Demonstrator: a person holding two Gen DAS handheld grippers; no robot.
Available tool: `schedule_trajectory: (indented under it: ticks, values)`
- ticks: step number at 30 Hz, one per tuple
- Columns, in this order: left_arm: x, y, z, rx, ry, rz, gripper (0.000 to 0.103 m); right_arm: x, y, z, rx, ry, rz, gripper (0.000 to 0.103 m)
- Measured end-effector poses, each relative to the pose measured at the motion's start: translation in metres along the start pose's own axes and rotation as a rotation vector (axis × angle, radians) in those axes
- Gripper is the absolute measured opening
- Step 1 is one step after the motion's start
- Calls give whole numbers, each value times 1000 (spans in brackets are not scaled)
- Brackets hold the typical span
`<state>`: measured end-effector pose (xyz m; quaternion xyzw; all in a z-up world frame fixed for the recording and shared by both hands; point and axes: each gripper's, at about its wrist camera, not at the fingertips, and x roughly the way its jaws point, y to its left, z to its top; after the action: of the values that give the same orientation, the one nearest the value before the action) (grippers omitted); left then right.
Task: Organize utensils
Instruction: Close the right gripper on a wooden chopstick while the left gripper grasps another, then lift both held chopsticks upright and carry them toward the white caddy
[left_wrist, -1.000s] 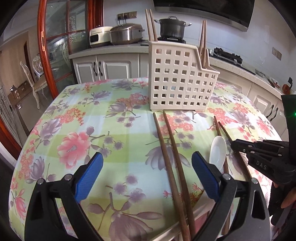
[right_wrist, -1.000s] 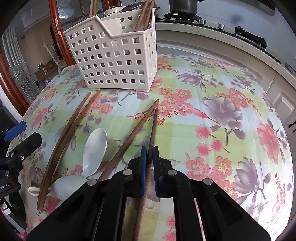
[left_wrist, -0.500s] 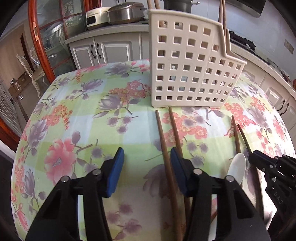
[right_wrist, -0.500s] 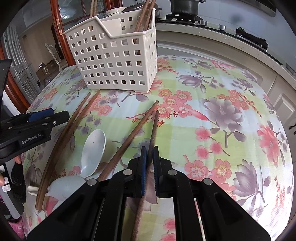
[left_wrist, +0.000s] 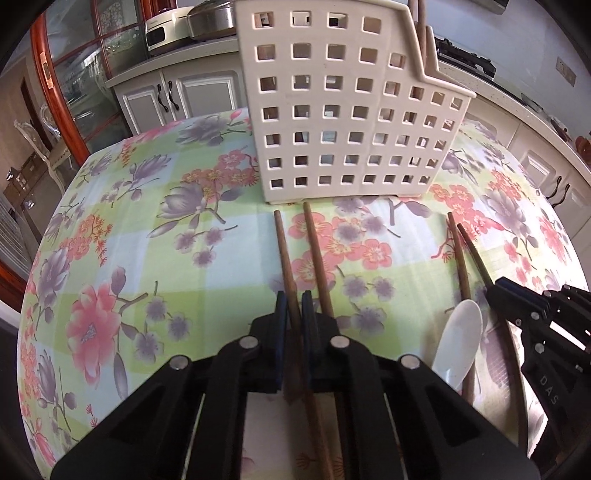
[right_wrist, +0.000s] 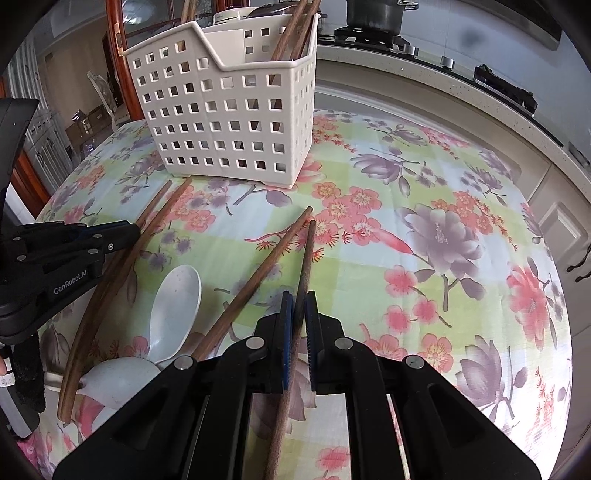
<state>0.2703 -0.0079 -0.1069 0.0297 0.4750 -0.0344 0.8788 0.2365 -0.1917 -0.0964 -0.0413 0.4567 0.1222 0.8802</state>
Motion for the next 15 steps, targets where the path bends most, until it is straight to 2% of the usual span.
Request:
schedule_trajectory:
  ticks: [7,15]
  values:
    - [-12,5,-6,-22,-36,-20,6,-12,-10,-3,56,-42,39,7]
    - [-65,7,-30,-39,-163,-49,6,-53,-9,-10,71,-144,81,7]
